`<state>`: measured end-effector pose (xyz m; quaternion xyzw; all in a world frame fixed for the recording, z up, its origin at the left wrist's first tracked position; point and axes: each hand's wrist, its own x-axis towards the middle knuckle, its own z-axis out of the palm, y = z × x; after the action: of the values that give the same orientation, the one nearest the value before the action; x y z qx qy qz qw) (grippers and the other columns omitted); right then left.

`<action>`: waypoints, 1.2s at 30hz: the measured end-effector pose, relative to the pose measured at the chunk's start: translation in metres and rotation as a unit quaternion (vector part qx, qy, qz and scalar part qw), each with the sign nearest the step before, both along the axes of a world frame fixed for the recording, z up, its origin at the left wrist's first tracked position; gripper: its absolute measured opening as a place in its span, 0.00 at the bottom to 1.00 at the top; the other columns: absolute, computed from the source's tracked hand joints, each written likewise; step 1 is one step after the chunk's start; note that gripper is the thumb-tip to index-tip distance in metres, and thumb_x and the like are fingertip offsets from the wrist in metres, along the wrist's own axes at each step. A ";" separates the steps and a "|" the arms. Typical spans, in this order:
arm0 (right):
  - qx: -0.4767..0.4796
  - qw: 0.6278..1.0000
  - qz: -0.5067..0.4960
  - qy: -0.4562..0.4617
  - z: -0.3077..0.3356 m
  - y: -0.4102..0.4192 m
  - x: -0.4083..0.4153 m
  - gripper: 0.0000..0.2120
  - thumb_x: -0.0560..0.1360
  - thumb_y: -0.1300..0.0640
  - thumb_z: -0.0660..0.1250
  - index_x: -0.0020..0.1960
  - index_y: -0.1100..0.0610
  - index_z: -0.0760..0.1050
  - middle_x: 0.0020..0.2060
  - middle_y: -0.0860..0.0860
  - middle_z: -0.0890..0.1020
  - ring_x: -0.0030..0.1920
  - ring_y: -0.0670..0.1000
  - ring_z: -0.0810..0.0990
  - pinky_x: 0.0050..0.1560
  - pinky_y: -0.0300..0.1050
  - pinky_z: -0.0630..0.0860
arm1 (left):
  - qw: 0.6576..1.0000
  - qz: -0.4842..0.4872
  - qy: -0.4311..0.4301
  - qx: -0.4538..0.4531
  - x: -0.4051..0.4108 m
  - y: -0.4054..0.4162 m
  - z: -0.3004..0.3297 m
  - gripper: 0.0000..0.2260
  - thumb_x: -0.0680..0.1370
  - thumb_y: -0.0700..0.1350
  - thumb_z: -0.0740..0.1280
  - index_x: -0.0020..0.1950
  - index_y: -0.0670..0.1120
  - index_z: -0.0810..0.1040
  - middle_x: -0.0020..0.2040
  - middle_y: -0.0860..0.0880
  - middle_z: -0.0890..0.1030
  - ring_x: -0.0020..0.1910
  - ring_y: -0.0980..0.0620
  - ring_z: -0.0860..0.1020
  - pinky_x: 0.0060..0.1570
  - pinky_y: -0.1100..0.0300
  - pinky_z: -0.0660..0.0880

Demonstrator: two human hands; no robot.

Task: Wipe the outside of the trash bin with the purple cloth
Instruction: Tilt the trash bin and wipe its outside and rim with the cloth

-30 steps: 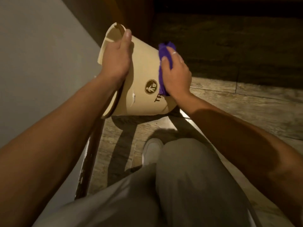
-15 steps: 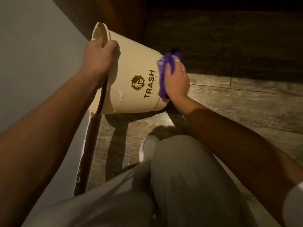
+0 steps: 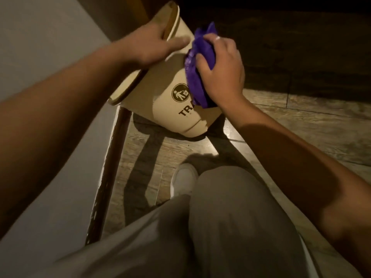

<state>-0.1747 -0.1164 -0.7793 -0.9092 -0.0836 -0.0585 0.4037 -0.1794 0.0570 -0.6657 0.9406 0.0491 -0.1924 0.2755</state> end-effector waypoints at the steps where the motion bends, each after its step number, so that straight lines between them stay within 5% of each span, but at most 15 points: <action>1: -0.036 0.999 0.007 0.024 -0.003 -0.005 0.005 0.23 0.82 0.43 0.61 0.74 0.48 0.70 0.70 0.53 0.74 0.65 0.53 0.75 0.54 0.42 0.73 | 1.000 -0.014 0.000 0.027 -0.017 0.013 -0.004 0.21 0.81 0.65 0.60 0.64 0.52 0.75 0.51 0.53 0.79 0.45 0.60 0.78 0.39 0.63 0.71; 3: -0.080 0.991 0.004 0.107 -0.012 -0.018 0.007 0.23 0.84 0.44 0.60 0.76 0.49 0.68 0.71 0.54 0.73 0.68 0.56 0.74 0.61 0.49 0.74 | 0.998 0.006 -0.033 0.050 -0.070 0.039 -0.017 0.18 0.82 0.64 0.59 0.63 0.53 0.75 0.50 0.54 0.79 0.47 0.55 0.78 0.42 0.62 0.71; 6: -0.016 0.985 -0.014 0.173 -0.005 -0.023 -0.004 0.28 0.82 0.46 0.66 0.79 0.50 0.64 0.70 0.53 0.74 0.67 0.53 0.75 0.63 0.47 0.72 | 0.990 0.084 -0.113 0.001 -0.118 0.039 -0.037 0.13 0.83 0.61 0.59 0.57 0.54 0.76 0.46 0.57 0.79 0.47 0.55 0.79 0.48 0.55 0.77; 10: 0.105 0.993 0.046 0.013 0.034 0.016 -0.020 0.28 0.78 0.47 0.71 0.74 0.54 0.69 0.69 0.53 0.76 0.64 0.51 0.77 0.61 0.47 0.78 | 0.973 0.143 -0.177 -0.031 -0.092 0.005 -0.041 0.20 0.84 0.60 0.54 0.48 0.50 0.79 0.42 0.50 0.80 0.42 0.51 0.79 0.47 0.49 0.76; 15: 0.025 0.994 0.076 -0.069 0.033 0.056 -0.044 0.25 0.83 0.46 0.62 0.77 0.53 0.70 0.75 0.59 0.71 0.71 0.60 0.73 0.64 0.56 0.76 | 0.947 0.178 -0.264 -0.039 -0.080 -0.010 -0.049 0.22 0.87 0.50 0.52 0.40 0.44 0.78 0.34 0.45 0.77 0.32 0.51 0.73 0.37 0.52 0.68; 19: -0.038 0.996 0.053 -0.056 -0.018 0.024 -0.061 0.25 0.83 0.45 0.59 0.79 0.49 0.67 0.78 0.57 0.69 0.75 0.60 0.69 0.70 0.62 0.72 | 0.944 0.202 -0.257 -0.035 -0.088 -0.001 -0.061 0.22 0.86 0.54 0.55 0.43 0.42 0.80 0.37 0.43 0.79 0.34 0.50 0.75 0.38 0.51 0.72; 22: 0.002 0.994 -0.075 0.085 -0.040 -0.003 -0.038 0.23 0.84 0.46 0.58 0.78 0.46 0.67 0.75 0.53 0.72 0.69 0.55 0.75 0.64 0.56 0.77 | 0.944 0.214 -0.247 -0.042 -0.094 0.002 -0.062 0.23 0.82 0.61 0.59 0.45 0.44 0.81 0.37 0.47 0.79 0.33 0.56 0.73 0.37 0.58 0.72; 25: 0.084 0.945 -0.187 0.253 -0.034 -0.022 -0.008 0.21 0.85 0.49 0.60 0.78 0.48 0.67 0.68 0.51 0.77 0.64 0.53 0.79 0.60 0.49 0.78 | 0.948 0.201 -0.242 -0.055 -0.093 -0.010 -0.058 0.22 0.83 0.59 0.60 0.43 0.44 0.81 0.35 0.49 0.78 0.32 0.58 0.73 0.37 0.59 0.71; 31: 0.093 0.994 0.045 -0.026 0.017 0.045 -0.054 0.25 0.82 0.48 0.59 0.79 0.49 0.67 0.77 0.55 0.70 0.73 0.58 0.72 0.66 0.51 0.73 | 0.959 0.157 -0.233 -0.049 -0.052 -0.019 -0.035 0.23 0.86 0.55 0.57 0.34 0.48 0.76 0.30 0.49 0.74 0.27 0.55 0.70 0.34 0.57 0.67; 33: 0.099 0.993 0.055 -0.034 0.010 0.044 -0.058 0.26 0.82 0.45 0.59 0.79 0.47 0.65 0.78 0.55 0.68 0.75 0.58 0.70 0.70 0.56 0.71 | 0.960 0.160 -0.227 -0.035 -0.044 -0.017 -0.031 0.23 0.85 0.56 0.57 0.34 0.48 0.77 0.30 0.48 0.77 0.27 0.56 0.72 0.34 0.56 0.70; 36: 0.076 0.991 -0.080 0.079 -0.025 0.000 -0.035 0.24 0.82 0.46 0.60 0.78 0.45 0.67 0.74 0.51 0.73 0.69 0.55 0.76 0.67 0.56 0.76 | 0.962 0.188 -0.197 -0.027 -0.053 -0.010 -0.036 0.27 0.84 0.60 0.57 0.44 0.38 0.82 0.41 0.39 0.84 0.40 0.41 0.82 0.46 0.46 0.79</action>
<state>-0.2095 -0.1163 -0.8041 -0.8812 0.0260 -0.0247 0.4714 -0.2323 0.0473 -0.7013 0.9259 0.1649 0.0512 0.3359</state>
